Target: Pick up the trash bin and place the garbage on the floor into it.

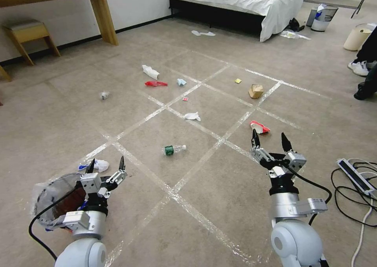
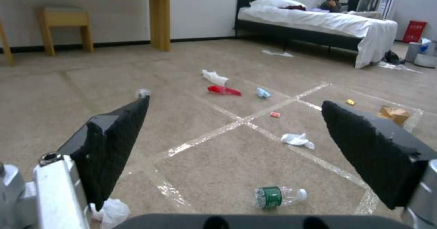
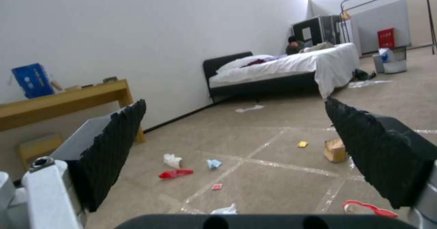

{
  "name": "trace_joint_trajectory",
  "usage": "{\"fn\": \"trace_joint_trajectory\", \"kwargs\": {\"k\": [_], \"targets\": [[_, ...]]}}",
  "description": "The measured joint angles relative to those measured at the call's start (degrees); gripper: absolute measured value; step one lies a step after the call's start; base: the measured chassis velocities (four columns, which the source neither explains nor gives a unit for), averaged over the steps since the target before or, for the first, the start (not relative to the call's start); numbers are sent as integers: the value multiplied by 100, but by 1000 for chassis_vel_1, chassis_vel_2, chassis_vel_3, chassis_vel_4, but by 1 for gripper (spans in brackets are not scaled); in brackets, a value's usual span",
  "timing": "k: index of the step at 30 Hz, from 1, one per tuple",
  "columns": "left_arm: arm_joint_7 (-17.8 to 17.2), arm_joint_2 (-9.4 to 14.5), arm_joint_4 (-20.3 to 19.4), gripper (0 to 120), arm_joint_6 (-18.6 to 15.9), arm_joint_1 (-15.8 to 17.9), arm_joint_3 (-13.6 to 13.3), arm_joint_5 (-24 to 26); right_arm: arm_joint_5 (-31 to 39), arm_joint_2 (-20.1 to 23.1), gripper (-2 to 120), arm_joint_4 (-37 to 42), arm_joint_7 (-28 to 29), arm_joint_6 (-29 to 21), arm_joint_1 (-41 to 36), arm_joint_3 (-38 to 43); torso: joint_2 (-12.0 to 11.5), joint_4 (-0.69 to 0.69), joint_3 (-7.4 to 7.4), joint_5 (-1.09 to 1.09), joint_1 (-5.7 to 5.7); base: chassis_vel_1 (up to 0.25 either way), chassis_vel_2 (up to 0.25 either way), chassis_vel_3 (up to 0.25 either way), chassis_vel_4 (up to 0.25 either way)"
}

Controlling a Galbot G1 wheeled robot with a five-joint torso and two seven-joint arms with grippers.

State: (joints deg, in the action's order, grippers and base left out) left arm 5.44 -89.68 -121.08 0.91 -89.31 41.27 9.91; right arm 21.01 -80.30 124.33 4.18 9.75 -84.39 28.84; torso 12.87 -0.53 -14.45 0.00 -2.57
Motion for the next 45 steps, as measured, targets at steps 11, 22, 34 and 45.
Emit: {"fn": "trace_joint_trajectory", "kwargs": {"k": [11, 22, 34, 45], "targets": [[0, 6, 26, 100, -4, 12, 4, -5, -5, -22, 100, -28, 2, 26, 4, -6, 0, 0, 0, 0, 0, 0, 0, 0, 0], [-76, 110, -31, 100, -303, -63, 195, 172, 78, 18, 100, 36, 15, 38, 31, 50, 0, 0, 0, -1, 0, 0, 0, 0, 0], [-716, 964, -355, 100, -1629, -544, 1396, 1535, 179, 43, 100, -321, 109, -46, 251, 93, 0, 0, 0, 0, 0, 0, 0, 0, 0], [-1940, 2631, 772, 100, -3396, -281, 1973, 4996, 68, -9, 100, -292, 119, -46, 160, 159, 0, -1, 0, -2, 0, 0, 0, 0, 0]]}}
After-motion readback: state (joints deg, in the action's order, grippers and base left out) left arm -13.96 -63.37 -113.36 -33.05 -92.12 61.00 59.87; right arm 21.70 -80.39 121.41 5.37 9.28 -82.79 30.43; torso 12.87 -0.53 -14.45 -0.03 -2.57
